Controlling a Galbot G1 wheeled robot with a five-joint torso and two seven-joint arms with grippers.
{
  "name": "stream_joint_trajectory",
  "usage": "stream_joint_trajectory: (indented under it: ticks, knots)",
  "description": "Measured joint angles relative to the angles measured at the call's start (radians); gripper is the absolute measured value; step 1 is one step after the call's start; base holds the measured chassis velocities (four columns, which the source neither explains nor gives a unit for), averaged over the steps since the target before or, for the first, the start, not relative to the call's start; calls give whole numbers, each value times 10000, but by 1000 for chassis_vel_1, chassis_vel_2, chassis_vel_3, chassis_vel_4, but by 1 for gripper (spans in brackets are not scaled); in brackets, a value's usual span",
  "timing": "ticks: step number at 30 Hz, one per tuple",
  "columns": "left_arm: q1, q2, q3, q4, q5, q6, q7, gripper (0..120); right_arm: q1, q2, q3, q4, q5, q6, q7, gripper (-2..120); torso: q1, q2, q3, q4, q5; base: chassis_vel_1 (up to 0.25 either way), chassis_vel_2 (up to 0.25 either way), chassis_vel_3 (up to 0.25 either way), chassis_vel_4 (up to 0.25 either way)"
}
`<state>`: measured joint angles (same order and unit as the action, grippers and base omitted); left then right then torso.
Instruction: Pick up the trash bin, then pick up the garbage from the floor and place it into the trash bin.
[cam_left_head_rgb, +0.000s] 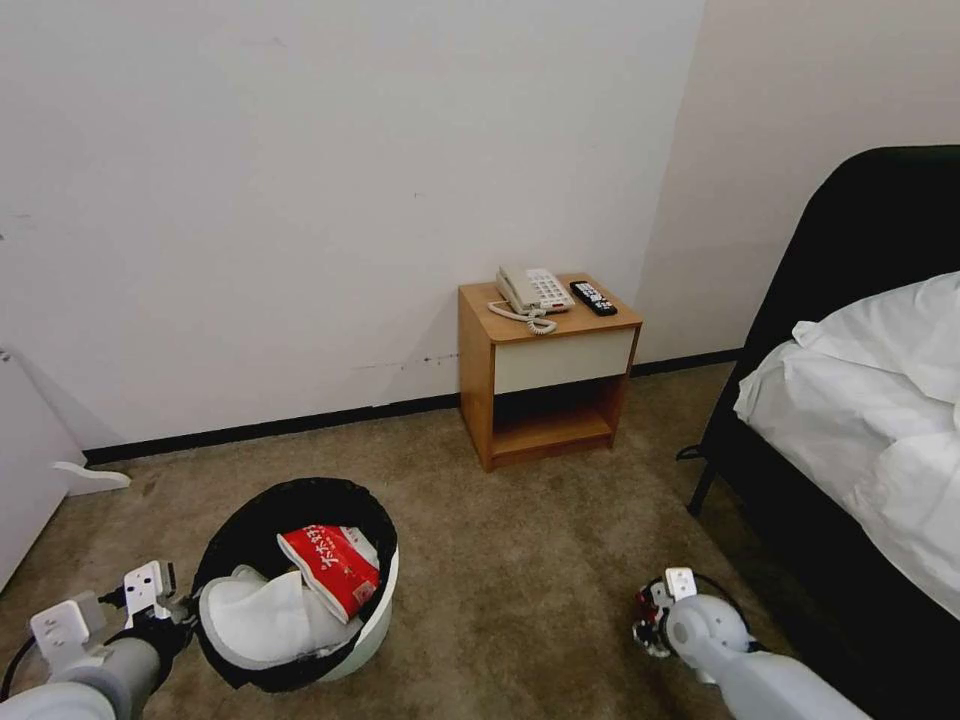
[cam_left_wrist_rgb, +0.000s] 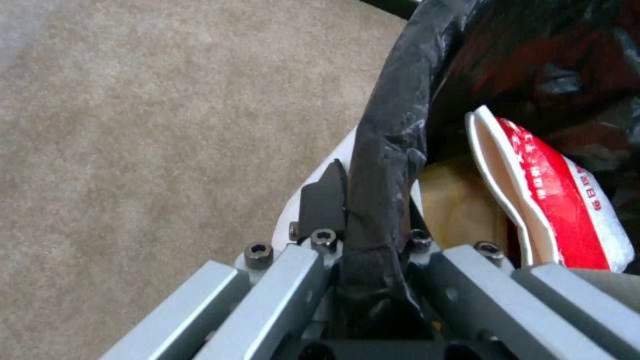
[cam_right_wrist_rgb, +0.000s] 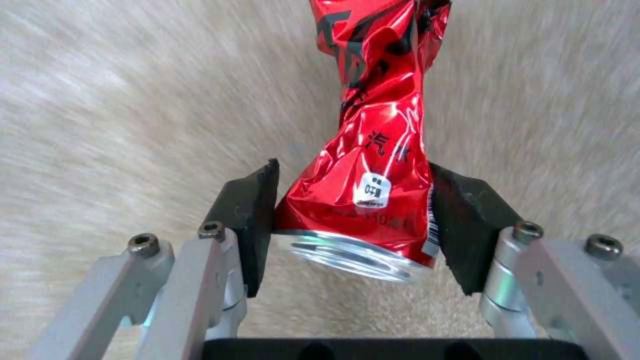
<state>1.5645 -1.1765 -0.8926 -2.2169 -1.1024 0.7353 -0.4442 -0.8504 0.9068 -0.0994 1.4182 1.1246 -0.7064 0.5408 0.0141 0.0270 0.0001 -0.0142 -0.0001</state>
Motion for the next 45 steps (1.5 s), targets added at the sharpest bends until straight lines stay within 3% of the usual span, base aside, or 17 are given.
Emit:
stream_joint_trajectory:
  ticks: [7,14,19,21,28,35,45]
  knots:
    - [-31,-31,91,-97,-151,0,-121,1,389,-578,44,2144,946,-177,661,48,0,0,0,1,1,0,0,0,0]
    - [-65,-5,147,-200,-307,0,-258,1,1882,-920,-405,4083,1755,-35,715,25,0,0,0,4,0,0,0,0,0]
    - [-94,97,169,-257,-397,0,-290,1,3190,-989,-1309,5773,2148,648,500,3,0,0,0,2,2,0,0,0,0]
    - [-99,104,179,-272,-398,0,-291,1,3480,-958,-1513,6054,2215,827,401,0,0,0,0,2,1,0,0,0,0]
    - [-142,158,268,-323,-395,0,-296,1,5445,-663,-2639,7374,2873,1744,-431,0,0,0,0,3,-1,0,0,0,0]
    - [-225,275,407,-322,-391,2,-311,1,6752,-169,-3463,7865,4059,1452,-145,0,0,1,-1,2,-1,0,0,0,0]
    - [-242,287,411,-304,-399,2,-279,1,6406,-280,-3658,7417,3514,1408,25,0,0,0,0,1,1,0,0,0,0]
